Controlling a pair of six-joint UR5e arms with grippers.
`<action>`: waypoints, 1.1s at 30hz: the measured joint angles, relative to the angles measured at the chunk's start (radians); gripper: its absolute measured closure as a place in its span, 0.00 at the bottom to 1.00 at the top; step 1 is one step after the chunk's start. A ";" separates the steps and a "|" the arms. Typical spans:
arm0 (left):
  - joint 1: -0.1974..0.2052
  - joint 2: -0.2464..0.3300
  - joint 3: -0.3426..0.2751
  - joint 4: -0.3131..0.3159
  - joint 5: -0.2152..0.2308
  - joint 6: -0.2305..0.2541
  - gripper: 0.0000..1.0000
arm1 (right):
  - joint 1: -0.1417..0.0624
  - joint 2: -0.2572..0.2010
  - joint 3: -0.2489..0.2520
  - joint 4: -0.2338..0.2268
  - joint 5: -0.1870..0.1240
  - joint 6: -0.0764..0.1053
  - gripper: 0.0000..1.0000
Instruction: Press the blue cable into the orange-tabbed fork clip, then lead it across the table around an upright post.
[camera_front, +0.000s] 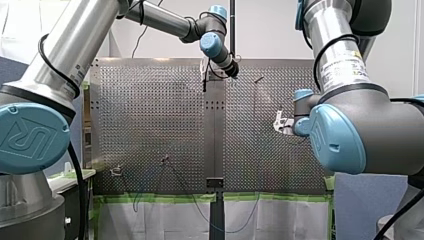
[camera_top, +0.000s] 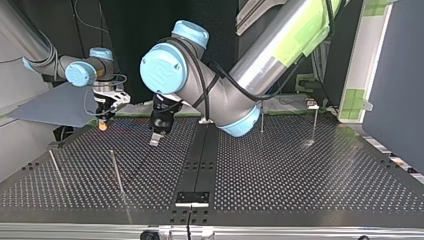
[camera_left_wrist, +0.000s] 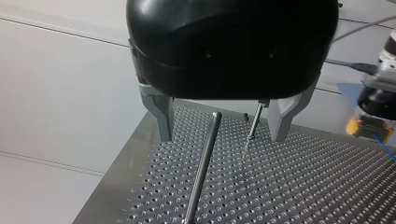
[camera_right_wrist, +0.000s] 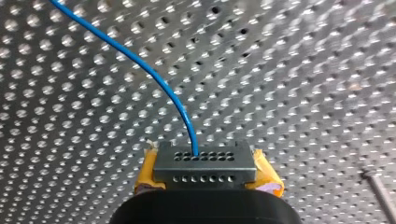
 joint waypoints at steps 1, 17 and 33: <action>0.000 0.000 0.000 0.000 0.000 0.000 0.00 | 0.000 -0.009 0.000 0.009 0.000 0.001 1.00; 0.000 0.000 0.000 -0.005 -0.001 0.002 0.00 | 0.001 -0.155 0.009 0.131 0.039 -0.001 1.00; -0.014 -0.001 0.000 -0.023 -0.028 0.009 0.00 | 0.002 -0.294 0.034 0.134 0.071 -0.040 1.00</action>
